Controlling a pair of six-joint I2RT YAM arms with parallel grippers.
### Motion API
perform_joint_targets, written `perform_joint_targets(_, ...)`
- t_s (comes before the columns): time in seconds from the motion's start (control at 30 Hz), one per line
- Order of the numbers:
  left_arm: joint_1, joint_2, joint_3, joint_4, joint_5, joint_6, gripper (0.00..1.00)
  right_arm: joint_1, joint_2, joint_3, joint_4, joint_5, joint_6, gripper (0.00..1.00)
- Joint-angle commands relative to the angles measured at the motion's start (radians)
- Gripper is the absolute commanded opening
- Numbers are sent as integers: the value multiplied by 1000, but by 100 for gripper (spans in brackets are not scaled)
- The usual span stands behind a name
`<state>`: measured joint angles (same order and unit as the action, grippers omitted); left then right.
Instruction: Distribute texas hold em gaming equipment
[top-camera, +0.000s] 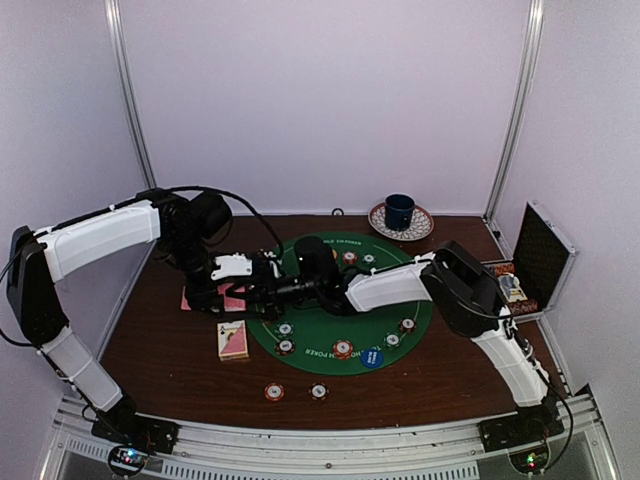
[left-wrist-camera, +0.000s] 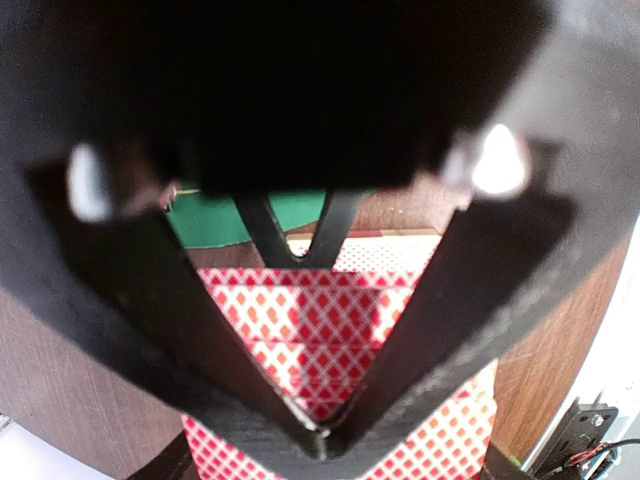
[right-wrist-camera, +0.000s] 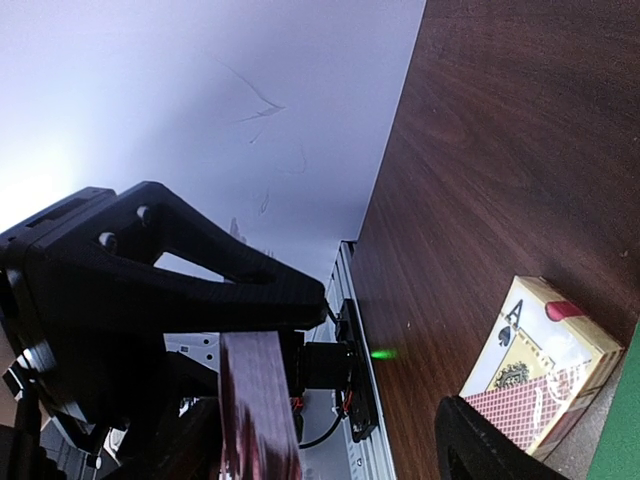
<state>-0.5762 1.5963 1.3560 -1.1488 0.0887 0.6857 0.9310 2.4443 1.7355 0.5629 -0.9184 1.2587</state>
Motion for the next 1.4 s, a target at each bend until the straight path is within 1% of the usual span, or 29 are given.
perform_joint_targets(0.0,-2,-3,20,8,9,2,0,2,-33,-40,39,7,29,77)
perform_joint_targets(0.3,-2,-2,17,8,13,0,0,26,59,42,281,-18,210,82)
perform_joint_targets(0.5,-2,5,18,8,19,-1,0,44,81,118,138,-34,134,82)
perform_joint_targets(0.63,-2,6,19,8,20,-2,0,47,109,149,82,-36,111,81)
perform_joint_targets(0.77,-2,7,17,9,19,-1,0,51,118,183,-35,-31,37,80)
perform_joint_targets(0.9,-2,3,17,6,18,-1,0,49,118,191,-111,-17,-10,78)
perform_joint_targets(1.13,-2,-3,15,2,11,1,0,28,73,102,-106,13,-26,74)
perform_joint_targets(1.37,-2,-1,21,3,14,-1,0,16,34,30,-71,14,-21,73)
